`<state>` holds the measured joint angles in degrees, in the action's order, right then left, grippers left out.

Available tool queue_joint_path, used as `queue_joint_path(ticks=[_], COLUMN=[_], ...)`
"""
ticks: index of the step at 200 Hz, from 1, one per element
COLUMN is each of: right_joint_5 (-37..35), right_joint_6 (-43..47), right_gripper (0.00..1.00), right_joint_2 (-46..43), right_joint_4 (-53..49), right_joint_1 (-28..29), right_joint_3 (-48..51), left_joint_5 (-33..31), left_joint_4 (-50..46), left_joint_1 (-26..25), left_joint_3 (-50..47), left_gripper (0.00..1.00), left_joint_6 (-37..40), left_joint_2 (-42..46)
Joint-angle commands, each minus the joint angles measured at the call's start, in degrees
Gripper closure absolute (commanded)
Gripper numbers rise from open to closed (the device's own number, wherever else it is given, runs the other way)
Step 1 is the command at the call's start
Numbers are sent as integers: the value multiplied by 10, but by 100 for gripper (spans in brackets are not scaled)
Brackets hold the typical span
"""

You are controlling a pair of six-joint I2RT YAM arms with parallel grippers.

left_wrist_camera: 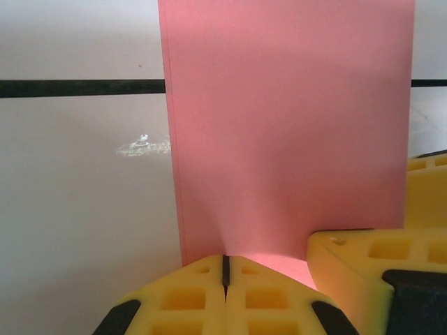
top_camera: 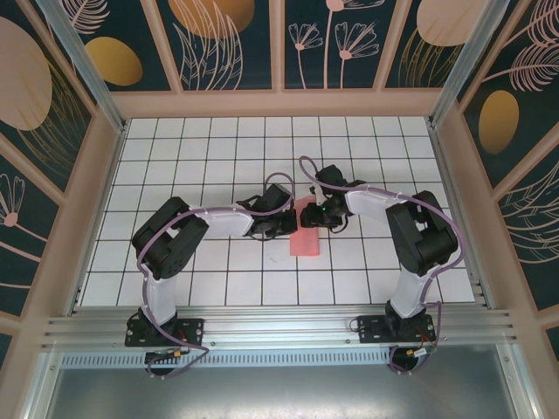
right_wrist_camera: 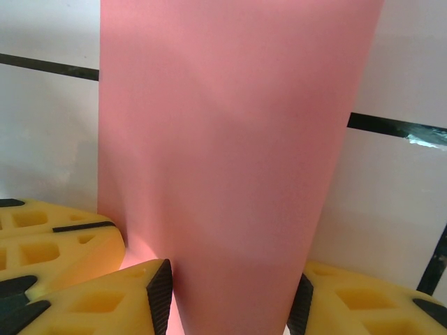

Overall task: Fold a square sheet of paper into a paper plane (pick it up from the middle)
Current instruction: Hold the square sheet of paper at the center of the table, then fold the square sheet of paper in half at the center of the table.

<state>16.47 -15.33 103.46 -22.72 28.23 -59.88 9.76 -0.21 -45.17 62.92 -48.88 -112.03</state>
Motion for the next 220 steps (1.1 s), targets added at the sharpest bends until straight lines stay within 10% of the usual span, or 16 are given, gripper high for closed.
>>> queue_joint_path(ticks=[1, 76, 138, 220], right_joint_5=[-61, 26, 187, 184], right_joint_6=[3, -35, -74, -64], right_gripper=[50, 45, 82, 85], right_joint_2=[30, -96, -112, -53], right_joint_4=[-36, 14, 122, 137], right_joint_1=[-2, -52, -60, -64], right_joint_3=[3, 32, 90, 102], left_joint_5=[-15, -15, -15, -14], left_joint_4=[-43, -35, -37, -38], left_joint_1=[-5, -5, -6, -5], left_joint_3=[-1, -11, -7, -6], left_gripper=[100, 100, 100, 100], left_joint_6=[9, 8, 12, 17], left_joint_2=[-27, -25, -26, -31])
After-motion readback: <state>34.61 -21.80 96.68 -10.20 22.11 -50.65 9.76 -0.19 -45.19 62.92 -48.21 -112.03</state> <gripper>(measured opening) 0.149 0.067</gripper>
